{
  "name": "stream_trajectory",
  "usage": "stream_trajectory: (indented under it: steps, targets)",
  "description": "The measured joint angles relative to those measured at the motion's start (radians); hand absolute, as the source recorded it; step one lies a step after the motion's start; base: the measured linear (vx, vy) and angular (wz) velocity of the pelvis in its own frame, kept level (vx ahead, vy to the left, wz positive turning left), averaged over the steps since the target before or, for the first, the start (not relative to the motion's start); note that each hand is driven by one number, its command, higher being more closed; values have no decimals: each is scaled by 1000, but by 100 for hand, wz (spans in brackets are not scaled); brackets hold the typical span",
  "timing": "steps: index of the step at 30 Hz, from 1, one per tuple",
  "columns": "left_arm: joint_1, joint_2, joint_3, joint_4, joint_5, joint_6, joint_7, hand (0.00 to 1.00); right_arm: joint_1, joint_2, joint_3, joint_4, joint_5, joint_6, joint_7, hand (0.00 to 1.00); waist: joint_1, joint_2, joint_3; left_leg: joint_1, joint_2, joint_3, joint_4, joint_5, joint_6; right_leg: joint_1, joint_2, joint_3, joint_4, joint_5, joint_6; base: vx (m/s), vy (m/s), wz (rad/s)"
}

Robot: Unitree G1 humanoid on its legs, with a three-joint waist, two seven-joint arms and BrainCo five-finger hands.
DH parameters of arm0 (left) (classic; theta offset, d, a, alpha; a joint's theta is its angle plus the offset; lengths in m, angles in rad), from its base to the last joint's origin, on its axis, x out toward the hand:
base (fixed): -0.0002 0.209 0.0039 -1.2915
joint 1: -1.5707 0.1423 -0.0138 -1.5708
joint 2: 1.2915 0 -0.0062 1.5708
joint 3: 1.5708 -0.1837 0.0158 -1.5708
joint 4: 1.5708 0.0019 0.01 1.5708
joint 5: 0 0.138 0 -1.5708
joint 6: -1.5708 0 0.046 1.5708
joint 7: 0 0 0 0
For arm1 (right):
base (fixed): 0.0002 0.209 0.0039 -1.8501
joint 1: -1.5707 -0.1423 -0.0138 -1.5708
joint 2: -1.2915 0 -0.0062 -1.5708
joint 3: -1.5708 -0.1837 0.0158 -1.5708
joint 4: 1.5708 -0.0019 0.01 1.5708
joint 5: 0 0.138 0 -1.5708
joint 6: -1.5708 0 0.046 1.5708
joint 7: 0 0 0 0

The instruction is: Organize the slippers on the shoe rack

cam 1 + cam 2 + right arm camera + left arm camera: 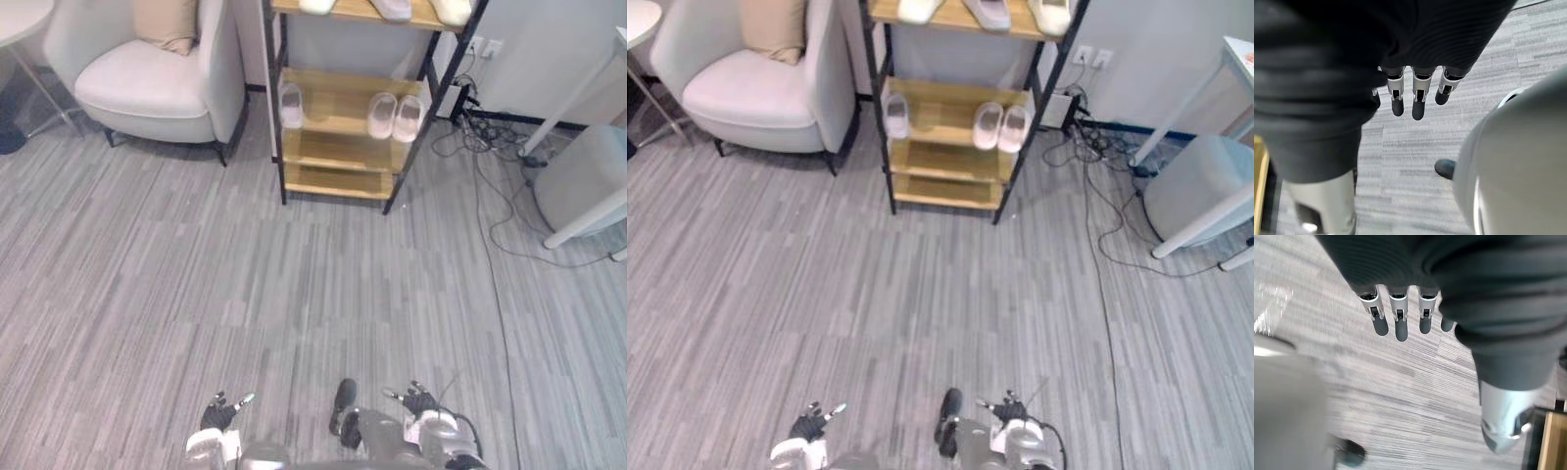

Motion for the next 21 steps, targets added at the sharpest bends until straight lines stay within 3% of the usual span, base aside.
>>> stream_trajectory:
  steps: [1, 2, 4, 6, 8, 9, 10, 11, 12, 13, 14, 16, 17, 18, 20, 21]
  targets:
    - [-1, 12, -6, -25, 0, -1, 1, 0, 1, 2, -2, 1, 1, 1, -5, 0, 2, -24, 6, -70, -22, 22, -31, -24, 17, 42, -11, 4, -15, -17, 5, 294, -74, 5]
    - [-2, 12, -6, -33, -1, -3, 1, 0, -1, 2, -2, 1, 1, 1, -7, 0, 4, -31, 11, -109, -37, 37, -81, -37, 26, 62, -20, 5, -21, -29, 13, 341, -39, 2]
    - [-3, 12, -9, -53, -9, -6, 1, 0, -10, 0, -7, 1, 2, 3, -13, 0, 22, -38, 13, -183, -113, 67, -391, -29, 47, 91, -54, 16, -28, -68, 37, 379, 71, -4]
    - [4, 2, 4, -52, -10, -6, 1, 0, -14, -8, -13, 1, 2, 4, -15, 0, 48, -39, 24, -190, -185, 73, -754, 105, 34, 130, -88, 28, -35, -106, 66, 426, 156, -7]
    - [27, -19, 14, -49, -14, -6, 2, 0, -10, -8, -12, 1, 2, 4, -16, 0, 76, -23, 19, -187, -187, 69, -952, 194, 5, 159, -88, 51, -37, -146, 97, 439, 184, -30]
    - [47, -25, 21, -35, -22, -2, 2, 0, -10, 1, -12, 1, 2, 5, -16, 0, 93, -12, 16, -185, -177, 75, -955, 264, 3, 192, -87, 72, -28, -182, 121, 495, 211, -35]
    - [55, -30, 27, -29, -29, 0, 2, 0, -9, 10, -10, 1, 2, 6, -15, 0, 101, -21, 14, -180, -181, 85, -942, 302, 16, 203, -97, 77, -19, -201, 130, 553, 203, -31]
    - [73, -15, 43, -31, -33, 0, 2, 0, -3, 41, -11, -1, 0, 8, -14, 0, 112, -68, 2, -185, -204, 115, -900, 328, 33, 214, -134, 89, 16, -234, 141, 614, 163, -15]
    - [71, -3, 48, -33, -33, 1, 2, 0, -7, 60, -11, -16, 0, 7, -12, 0, 116, -97, -6, -188, -223, 134, -859, 316, 51, 212, -163, 100, 61, -251, 150, 600, 148, -8]
    - [67, -1, 47, -33, -33, 1, 2, 0, -4, 65, -11, -28, 0, 7, -12, 0, 116, -103, -9, -186, -230, 135, -842, 303, 71, 204, -172, 108, 97, -252, 153, 563, 148, 1]
    - [57, -1, 43, -36, -32, 1, 1, 0, -4, 71, -11, -41, 0, 4, -10, 0, 115, -106, -11, -157, -237, 138, -814, 267, 108, 179, -190, 123, 221, -241, 179, 524, 169, -3]
    - [51, 13, 16, -38, -32, 1, -1, 0, 3, 75, -11, -38, -2, 0, -5, 0, 112, -116, -18, -69, -248, 143, -812, 201, 118, 84, -243, 119, 535, -152, 286, 568, 182, -6]
    - [48, 22, -4, -39, -32, 2, -2, 0, 12, 74, -12, -35, -2, -1, -4, 0, 106, -116, -17, -20, -253, 137, -817, 176, 123, 43, -272, 97, 684, -101, 289, 525, 132, 14]
    - [43, 30, -15, -39, -31, 3, -3, 0, 30, 73, -12, -30, -2, -1, -2, 0, 92, -112, -16, 46, -259, 118, -832, 153, 126, 2, -306, 47, 824, -106, 247, 416, 89, 29]
    - [35, 43, -32, -43, -31, 1, -3, 0, 59, 74, -13, -36, 1, 1, 1, 0, 65, -112, -22, 140, -258, 75, -881, 133, 128, -60, -328, -48, 891, -152, 170, 501, 62, 55]
    - [26, 43, -32, -40, -31, 1, -3, 0, 53, 68, -12, -40, -2, -3, 1, 0, 55, -114, -21, 172, -248, 74, -891, 139, 130, -86, -325, -86, 841, -186, 161, 475, 17, 49]
